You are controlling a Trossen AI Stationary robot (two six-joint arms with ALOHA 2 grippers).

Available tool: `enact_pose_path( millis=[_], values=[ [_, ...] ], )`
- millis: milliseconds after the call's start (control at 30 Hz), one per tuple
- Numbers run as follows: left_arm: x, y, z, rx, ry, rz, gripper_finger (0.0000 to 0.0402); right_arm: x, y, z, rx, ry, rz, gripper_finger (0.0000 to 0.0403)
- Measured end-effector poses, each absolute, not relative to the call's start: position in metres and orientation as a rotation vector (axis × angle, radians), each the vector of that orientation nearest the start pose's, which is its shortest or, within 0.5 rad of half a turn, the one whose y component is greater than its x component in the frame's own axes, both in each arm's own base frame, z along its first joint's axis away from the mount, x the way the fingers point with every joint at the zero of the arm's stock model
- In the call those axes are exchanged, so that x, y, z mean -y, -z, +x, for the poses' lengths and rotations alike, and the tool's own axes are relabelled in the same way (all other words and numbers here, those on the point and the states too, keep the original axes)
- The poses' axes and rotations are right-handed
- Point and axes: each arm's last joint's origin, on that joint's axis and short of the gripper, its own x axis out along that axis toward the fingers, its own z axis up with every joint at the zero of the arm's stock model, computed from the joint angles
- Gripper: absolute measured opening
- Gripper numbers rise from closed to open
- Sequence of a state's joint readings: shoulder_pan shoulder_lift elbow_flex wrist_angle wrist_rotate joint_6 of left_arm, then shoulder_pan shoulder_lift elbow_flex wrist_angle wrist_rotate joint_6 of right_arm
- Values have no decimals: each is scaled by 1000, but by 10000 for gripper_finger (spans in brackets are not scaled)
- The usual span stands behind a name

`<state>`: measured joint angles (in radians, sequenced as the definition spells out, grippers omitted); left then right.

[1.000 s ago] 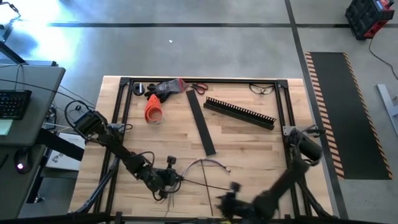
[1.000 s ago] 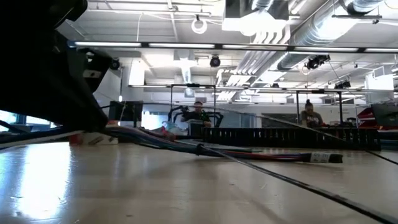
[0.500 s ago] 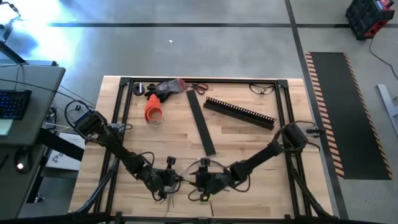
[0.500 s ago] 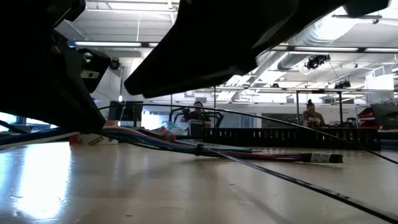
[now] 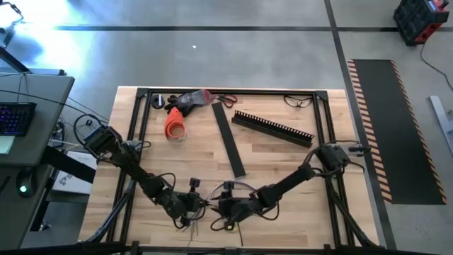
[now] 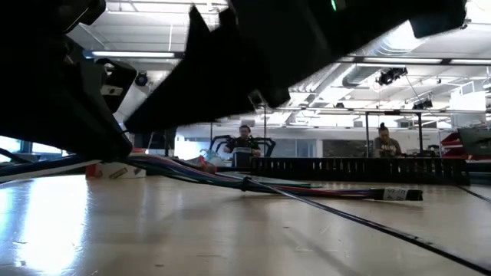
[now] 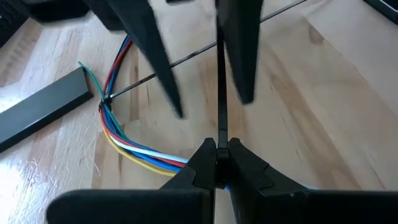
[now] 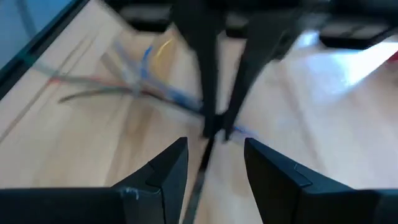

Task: Ziptie cables
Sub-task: Wrap the black zip tie on the cable

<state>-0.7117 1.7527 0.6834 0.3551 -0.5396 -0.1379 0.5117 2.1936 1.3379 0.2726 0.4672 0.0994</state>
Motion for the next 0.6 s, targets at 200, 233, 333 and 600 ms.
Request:
enact_pose_path(
  millis=[200,233,333,600],
  values=[
    [190,-117,243,-585,123,276,5,-213,-122,407,-512,18,-173,141],
    [190,-117,243,-586,122,276,5,-212,-121,408,-517,19,-170,140],
    [190,-117,243,-586,122,276,5,-211,-120,407,-530,13,-169,131],
    [190,-117,243,-585,120,275,5,-212,-117,407,-539,4,-134,73]
  ],
)
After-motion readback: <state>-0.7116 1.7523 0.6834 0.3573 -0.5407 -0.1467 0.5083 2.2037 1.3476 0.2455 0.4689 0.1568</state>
